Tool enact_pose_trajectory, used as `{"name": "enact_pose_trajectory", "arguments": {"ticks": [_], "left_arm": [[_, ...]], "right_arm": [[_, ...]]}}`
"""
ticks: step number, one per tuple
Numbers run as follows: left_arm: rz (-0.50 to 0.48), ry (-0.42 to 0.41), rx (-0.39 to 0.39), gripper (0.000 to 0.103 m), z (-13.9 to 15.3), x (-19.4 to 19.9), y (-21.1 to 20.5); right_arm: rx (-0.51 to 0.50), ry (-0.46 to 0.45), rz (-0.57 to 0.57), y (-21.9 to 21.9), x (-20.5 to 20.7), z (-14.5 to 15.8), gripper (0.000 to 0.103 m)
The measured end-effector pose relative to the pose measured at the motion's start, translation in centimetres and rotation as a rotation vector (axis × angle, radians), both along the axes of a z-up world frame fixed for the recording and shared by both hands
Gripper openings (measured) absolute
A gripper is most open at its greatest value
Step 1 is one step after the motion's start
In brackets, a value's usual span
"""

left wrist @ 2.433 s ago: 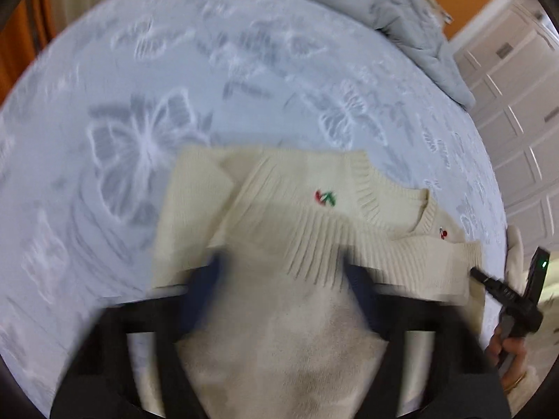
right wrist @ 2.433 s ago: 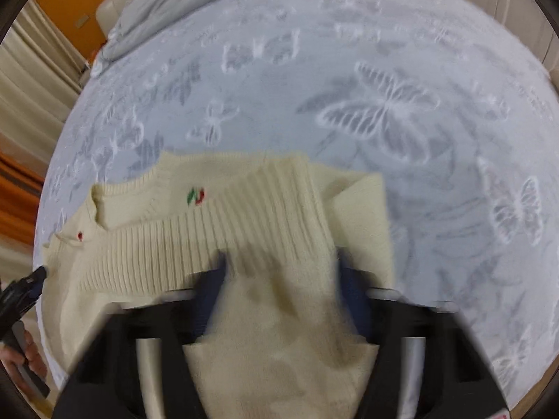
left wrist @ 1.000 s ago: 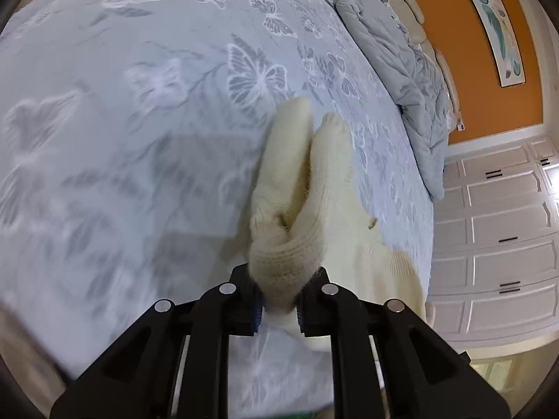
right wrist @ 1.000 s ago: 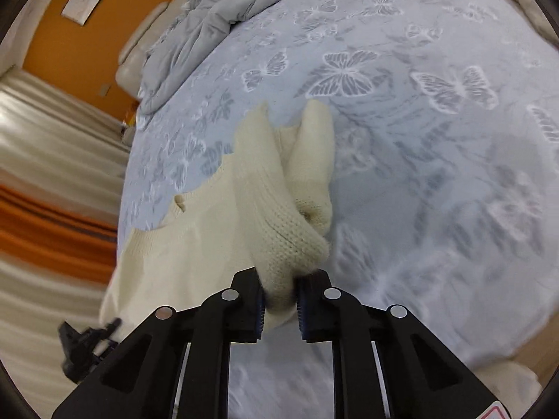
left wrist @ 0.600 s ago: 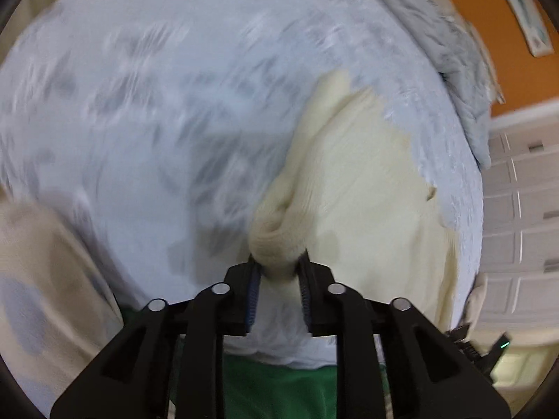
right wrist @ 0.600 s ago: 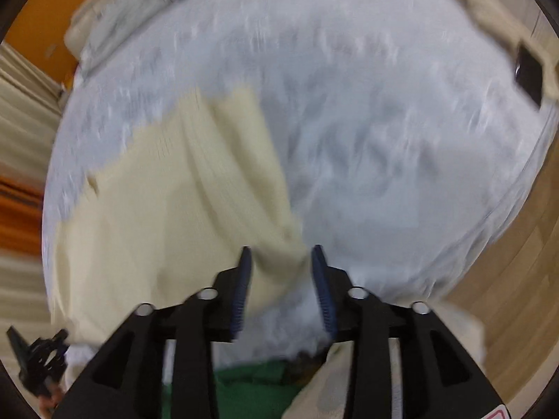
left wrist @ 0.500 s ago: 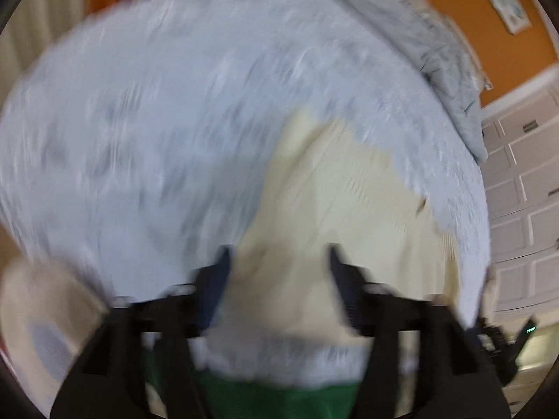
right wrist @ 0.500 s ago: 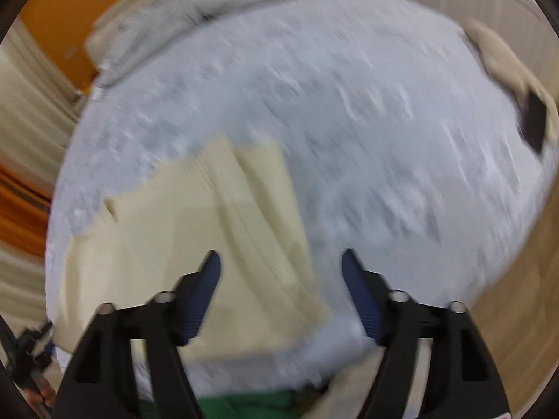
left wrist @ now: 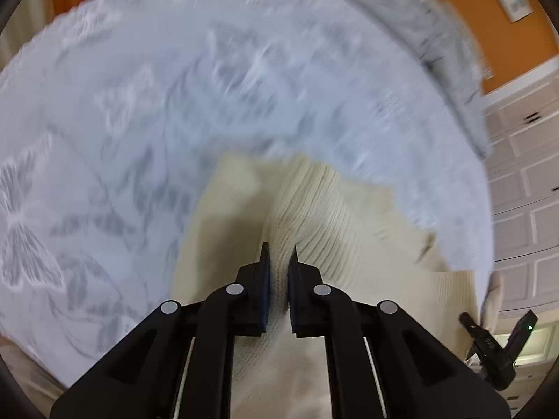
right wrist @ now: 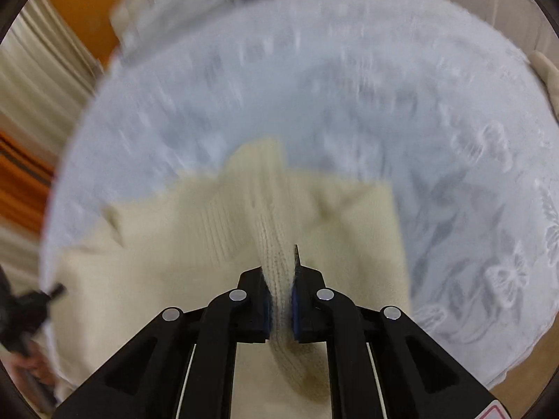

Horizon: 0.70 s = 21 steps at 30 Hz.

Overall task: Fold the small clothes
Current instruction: 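Fold the hem toward the collar and open both tools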

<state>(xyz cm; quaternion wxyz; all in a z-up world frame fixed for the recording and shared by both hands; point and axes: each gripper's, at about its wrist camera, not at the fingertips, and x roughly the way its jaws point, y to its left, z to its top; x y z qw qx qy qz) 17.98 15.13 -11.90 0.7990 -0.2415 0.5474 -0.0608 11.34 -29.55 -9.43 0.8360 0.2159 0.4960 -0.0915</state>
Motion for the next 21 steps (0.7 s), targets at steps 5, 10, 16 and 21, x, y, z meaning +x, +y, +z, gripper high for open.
{"name": "enact_pose_trajectory", "arguments": {"ticks": [5,10,16,21], "left_arm": [[-0.053,-0.049,0.077,0.008,0.5,1.6,-1.3],[-0.06,0.02,0.19,0.013,-3.5,2.8,-2.4],[-0.084,-0.082,0.29,0.013,1.4,-0.1,-3.0],[-0.134,-0.065,0.278,0.013,2.3,-2.6,-4.8]], "right_arm": [[0.048,0.002,-0.079,-3.7,-0.1,-0.3,0.009],[0.008,0.157,-0.099,-3.8,0.6,-4.7,0.03],[-0.062,-0.06,-0.048,0.6,-2.8,2.8,0.042],[0.048,-0.024,0.277,11.5,-2.5,2.0,0.032]]}}
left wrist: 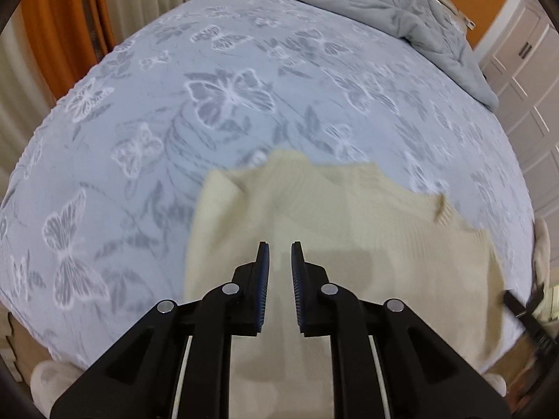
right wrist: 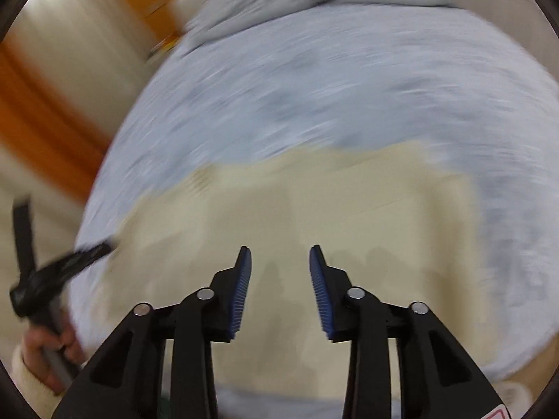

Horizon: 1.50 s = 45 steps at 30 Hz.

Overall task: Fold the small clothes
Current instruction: 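Fold the hem toward the collar and open both tools, then reposition both open tools over the folded cardigan edge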

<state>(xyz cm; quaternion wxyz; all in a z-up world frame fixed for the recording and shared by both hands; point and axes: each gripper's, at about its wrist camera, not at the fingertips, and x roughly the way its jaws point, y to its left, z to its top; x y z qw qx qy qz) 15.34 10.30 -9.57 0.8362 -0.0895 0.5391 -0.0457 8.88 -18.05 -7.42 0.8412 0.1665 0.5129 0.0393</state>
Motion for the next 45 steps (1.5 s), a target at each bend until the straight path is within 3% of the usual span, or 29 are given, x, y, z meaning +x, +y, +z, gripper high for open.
{"name": "enact_pose_trajectory", "arguments": {"ticks": [5,8,10,11,13,16,19,20,22,24,25,28,30,32,33,37,40,41,43,45], "left_arm": [[-0.026,0.04,0.033,0.013,-0.5,-2.0,-1.0],[-0.032,0.066,0.05,0.013,-1.2,-3.1,-1.1],[-0.031,0.081,0.06,0.013,-1.8,-3.5,-0.8],[-0.028,0.088,0.062,0.013,-2.0,-3.6,-0.7],[-0.021,0.098,0.066,0.013,-2.6,-4.0,-0.3],[-0.021,0.118,0.071,0.013,-3.5,-4.6,0.3],[-0.019,0.128,0.064,0.014,-4.3,-5.1,1.1],[-0.019,0.128,0.056,0.014,-4.5,-5.3,1.3],[-0.014,0.123,0.039,0.014,-4.6,-5.6,1.9],[0.002,0.12,0.025,0.013,-4.3,-6.0,2.2],[0.011,0.119,0.025,0.013,-4.0,-6.1,2.2],[0.009,0.113,0.041,0.021,-3.5,-6.7,1.7],[-0.001,0.115,0.055,0.023,-3.4,-7.0,1.4],[-0.005,0.118,0.062,0.024,-3.3,-7.3,1.3],[-0.004,0.122,0.057,0.024,-3.1,-7.5,1.5],[0.0,0.12,0.062,0.024,-2.8,-8.4,2.6],[0.001,0.126,0.066,0.024,-3.3,-8.8,2.6],[-0.001,0.128,0.073,0.024,-3.3,-8.9,2.5],[-0.006,0.126,0.083,0.024,-3.2,-9.1,2.3],[-0.011,0.12,0.086,0.024,-3.0,-9.4,2.2]], "right_arm": [[0.001,0.026,0.223,10.0,0.4,-1.5,0.032],[-0.035,0.052,0.263,11.5,0.3,-2.8,0.032],[-0.061,0.082,0.23,10.0,-0.2,-3.8,0.03],[-0.071,0.089,0.204,9.2,-0.5,-4.1,0.022],[-0.052,0.095,0.156,6.5,-1.2,-4.5,0.019],[-0.147,0.126,0.005,0.5,-2.0,-4.8,0.021],[-0.199,0.188,-0.183,-7.8,-4.1,-5.7,0.016],[-0.197,0.201,-0.251,-10.4,-5.1,-5.8,0.0],[-0.094,0.205,-0.364,-14.1,-7.1,-5.6,0.0],[-0.084,0.18,-0.4,-14.2,-7.9,-4.3,0.001],[-0.102,0.153,-0.367,-13.0,-8.0,-3.4,0.011],[-0.133,0.113,-0.246,-9.2,-7.0,-2.2,0.013],[-0.19,0.141,-0.187,-7.4,-5.7,-3.3,0.017],[-0.221,0.244,-0.201,-7.8,-4.9,-6.4,0.012],[-0.206,0.252,-0.22,-8.3,-5.3,-6.7,0.012],[-0.138,0.16,-0.227,-7.1,-7.0,-3.5,0.017],[-0.255,0.183,-0.173,-6.6,-7.3,-4.2,0.018],[-0.286,0.224,-0.18,-6.9,-7.1,-5.3,0.012],[-0.235,0.279,-0.225,-8.3,-7.6,-7.1,0.01],[-0.167,0.255,-0.28,-9.0,-8.3,-5.9,0.015]]}}
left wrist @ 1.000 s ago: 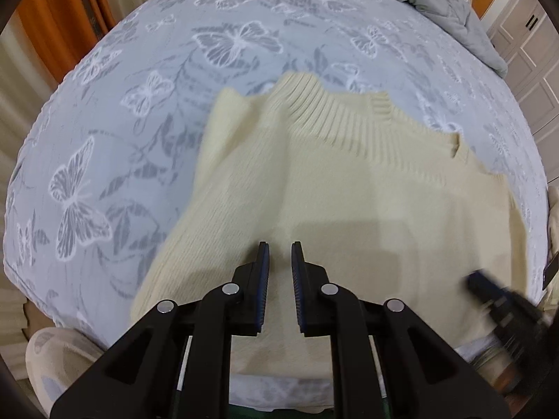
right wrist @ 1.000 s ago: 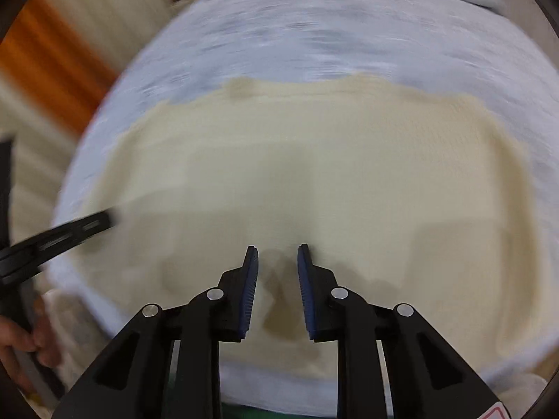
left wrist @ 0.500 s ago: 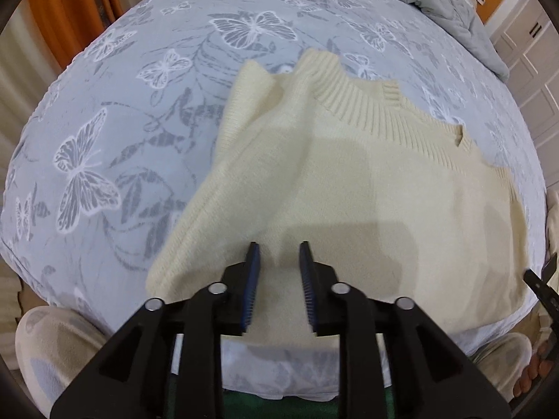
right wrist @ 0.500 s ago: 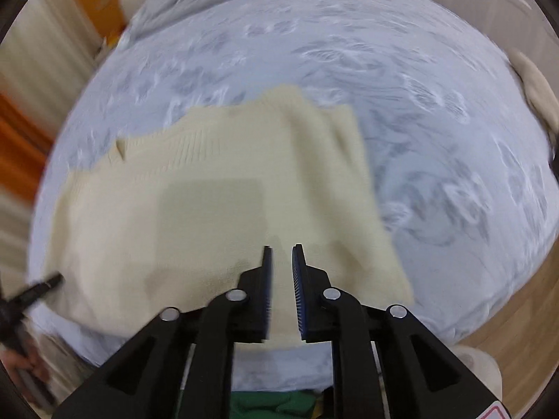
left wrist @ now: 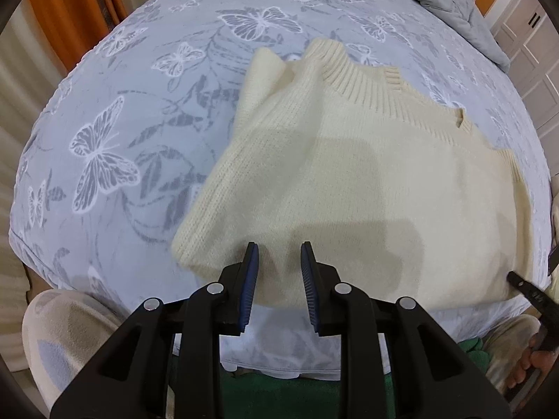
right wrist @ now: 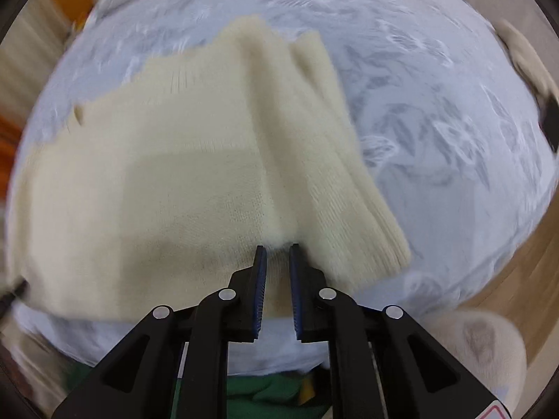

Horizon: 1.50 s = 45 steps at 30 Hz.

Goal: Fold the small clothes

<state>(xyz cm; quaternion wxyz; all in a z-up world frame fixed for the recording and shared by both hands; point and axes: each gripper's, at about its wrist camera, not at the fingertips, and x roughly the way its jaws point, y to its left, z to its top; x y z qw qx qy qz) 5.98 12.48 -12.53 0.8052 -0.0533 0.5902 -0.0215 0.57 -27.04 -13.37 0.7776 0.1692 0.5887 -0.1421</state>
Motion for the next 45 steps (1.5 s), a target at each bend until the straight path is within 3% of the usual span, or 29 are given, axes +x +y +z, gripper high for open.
{"name": "enact_pose_trajectory", "arguments": {"ticks": [6,10,12,14,16,20,24,25,26,27,28,29,31,33,35,36,38,39,40,42,43,44,45], "left_arm": [[-0.013,0.001,0.011,0.027,-0.1,-0.6,-0.6],[-0.026,0.002,0.0,0.031,0.3,-0.9,-1.1],[-0.028,-0.002,-0.015,0.039,0.7,-0.9,-1.1],[-0.02,-0.023,-0.037,0.061,1.4,-0.3,-0.8],[-0.009,-0.067,-0.061,0.069,2.4,1.0,-0.5],[-0.008,-0.125,-0.032,0.083,3.2,5.1,-0.9],[-0.037,-0.102,-0.018,0.085,1.3,9.3,-2.3],[-0.043,-0.083,-0.028,0.083,0.4,10.1,-2.6],[-0.054,-0.06,-0.04,0.063,-0.5,10.7,-2.9],[-0.066,-0.036,-0.041,0.049,-1.1,11.0,-3.3],[-0.071,-0.008,-0.025,0.016,-1.6,11.3,-3.5],[-0.055,-0.012,-0.015,0.008,-1.4,11.4,-3.4],[-0.026,-0.077,-0.108,0.007,0.4,11.1,-2.3],[-0.003,-0.118,-0.127,0.007,2.0,11.5,-1.5],[0.014,-0.099,-0.138,0.008,1.9,12.4,-1.1],[0.018,-0.065,-0.114,0.009,0.9,13.1,-1.2],[0.012,-0.011,-0.068,0.016,-1.0,13.7,-1.3],[0.017,0.014,-0.063,0.017,-1.8,13.6,-1.1],[0.032,0.002,-0.089,0.02,-1.6,13.0,-0.7],[0.067,-0.046,-0.134,0.045,-0.1,11.3,0.7],[0.082,-0.073,-0.147,0.065,0.7,10.3,1.4],[0.11,-0.113,-0.152,0.079,1.7,8.6,2.4],[0.125,-0.134,-0.159,0.082,2.1,7.6,3.1]], "right_arm": [[0.054,-0.095,0.105,3.7,0.9,3.1,0.018],[0.058,-0.077,0.206,7.5,1.9,2.5,0.019],[0.038,-0.073,0.244,8.4,2.0,2.2,0.026],[0.006,-0.092,0.225,7.4,2.6,2.6,0.046],[-0.044,-0.123,0.177,5.3,3.0,3.5,0.053],[-0.131,-0.146,0.075,-0.2,6.0,4.8,0.069],[-0.119,-0.069,0.053,-2.9,9.3,2.5,0.07],[-0.111,-0.048,0.056,-3.2,10.0,1.6,0.07],[-0.1,-0.023,0.068,-3.2,10.4,0.6,0.055],[-0.087,-0.001,0.088,-2.9,10.7,-0.5,0.029],[-0.075,0.006,0.097,-2.5,10.7,-0.9,0.008],[-0.059,-0.016,0.095,-2.4,10.5,-0.5,0.008],[-0.022,-0.148,0.072,-2.7,9.7,2.4,0.007],[-0.001,-0.22,0.039,-3.4,8.9,4.5,0.007],[0.024,-0.232,0.01,-4.6,9.2,4.5,0.008],[0.029,-0.184,0.002,-5.2,9.8,3.1,0.011],[0.024,-0.021,-0.009,-6.2,10.8,-1.0,0.017],[0.025,0.018,-0.017,-6.4,10.7,-2.1,0.017],[0.03,-0.009,-0.031,-6.5,10.4,-1.9,0.023],[-0.015,-0.088,-0.038,-5.5,8.9,0.8,0.03],[-0.034,-0.124,-0.023,-4.7,8.2,2.0,0.032],[-0.027,-0.166,0.012,-3.4,7.2,3.4,0.033],[-0.009,-0.191,0.049,-2.1,6.5,4.3,0.033]]}}
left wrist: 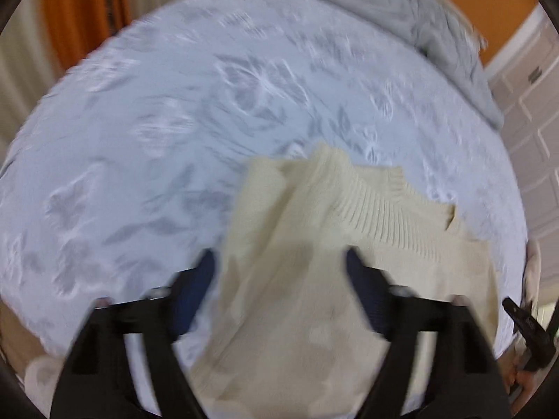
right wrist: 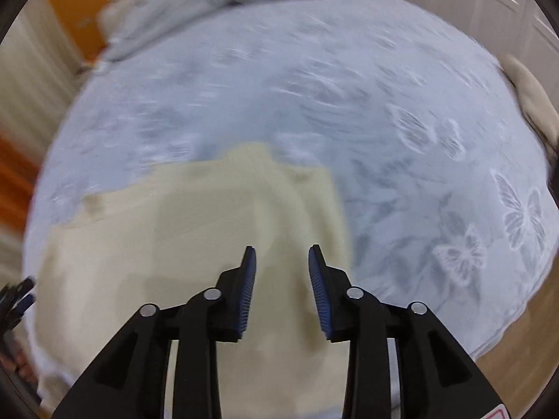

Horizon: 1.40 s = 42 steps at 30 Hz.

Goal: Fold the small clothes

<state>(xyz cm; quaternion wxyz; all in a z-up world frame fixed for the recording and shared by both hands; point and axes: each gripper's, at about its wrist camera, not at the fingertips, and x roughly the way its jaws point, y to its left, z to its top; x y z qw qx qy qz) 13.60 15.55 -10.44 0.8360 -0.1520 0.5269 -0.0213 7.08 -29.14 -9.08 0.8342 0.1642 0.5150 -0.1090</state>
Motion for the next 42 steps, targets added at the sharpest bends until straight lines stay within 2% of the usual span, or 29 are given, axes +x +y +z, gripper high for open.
{"name": "enact_pose_trajectory", "arguments": {"ticks": [1,4,7,8,9,10,11,12,14,17,20,21,23,25,28,30,32,33,34,35,37,40,42], "left_arm": [[0.013,-0.007,-0.007,0.088,0.1,-1.0,0.6],[0.076,0.077,-0.06,0.088,-2.1,-3.4,2.0],[0.178,0.193,-0.211,0.088,-6.0,-5.2,3.2],[0.201,0.213,-0.268,0.085,-7.1,-5.7,3.5],[0.215,0.204,-0.293,0.083,-7.5,-6.1,3.5],[0.225,0.178,-0.303,0.076,-7.5,-6.3,3.5],[0.211,0.158,-0.32,0.05,-7.4,-6.3,3.4],[0.185,0.177,-0.352,0.045,-7.4,-5.8,3.2],[0.188,0.167,-0.374,0.027,-6.1,-5.5,3.1],[0.075,0.049,-0.373,0.017,-0.7,-5.2,0.7],[-0.157,-0.103,-0.293,0.013,7.2,-5.5,-6.0],[-0.219,-0.137,-0.285,0.013,8.9,-5.8,-7.9],[-0.332,-0.179,-0.277,0.013,11.1,-6.5,-12.1],[-0.451,-0.17,-0.284,0.013,11.2,-7.1,-17.3],[-0.557,-0.068,-0.243,0.014,7.9,-7.4,-23.1],[-0.621,0.027,-0.185,0.021,3.6,-7.8,-26.8],[-0.645,0.083,-0.076,0.028,0.1,-9.2,-28.8],[-0.642,0.06,-0.045,0.03,0.0,-10.3,-28.7],[-0.645,0.024,-0.037,0.043,0.4,-11.1,-28.5],[-0.673,-0.001,-0.058,0.067,1.5,-12.1,-28.1],[-0.694,-0.006,-0.093,0.085,3.1,-12.9,-26.9],[-0.66,-0.055,-0.075,0.089,5.4,-14.1,-23.6],[-0.611,-0.065,-0.001,0.089,5.6,-14.9,-20.7]], "right_arm": [[0.019,-0.018,0.064,2.2,-0.7,0.7,0.033],[0.064,-0.01,0.203,7.3,-1.0,0.9,0.033],[0.117,0.016,0.3,12.4,-0.3,-0.5,0.026],[0.109,0.042,0.327,13.8,0.4,-1.6,0.026],[0.106,0.088,0.339,14.7,1.0,-3.1,0.026],[0.107,0.129,0.332,15.1,1.3,-4.3,0.026],[0.129,0.157,0.307,15.2,1.5,-5.8,0.026],[0.154,0.141,0.289,14.8,1.6,-6.2,0.026],[0.198,0.149,0.273,14.2,1.6,-6.2,0.026],[0.242,0.148,0.271,13.6,1.2,-6.0,0.026],[0.276,0.107,0.218,12.2,-0.3,-4.5,0.031],[0.284,0.083,0.192,11.2,-1.1,-3.9,0.031],[0.315,0.035,0.14,8.9,-2.5,-2.4,0.033],[0.311,0.01,0.098,6.1,-4.0,-1.5,0.038],[0.273,-0.002,0.024,1.7,-6.8,-0.7,0.041],[0.276,-0.009,-0.031,-1.0,-8.6,-0.5,0.049],[0.287,-0.006,-0.07,-2.8,-10.1,-0.6,0.054],[0.29,-0.002,-0.078,-3.3,-10.7,-0.5,0.054],[0.293,-0.001,-0.08,-3.5,-11.1,-0.4,0.057],[0.299,0.0,-0.07,-3.5,-11.3,-0.2,0.063],[0.305,-0.011,-0.044,-3.1,-11.2,0.4,0.07],[0.413,-0.029,0.012,-1.2,-9.2,0.5,0.079],[0.487,-0.009,0.039,0.6,-7.1,-0.4,0.08]]}}
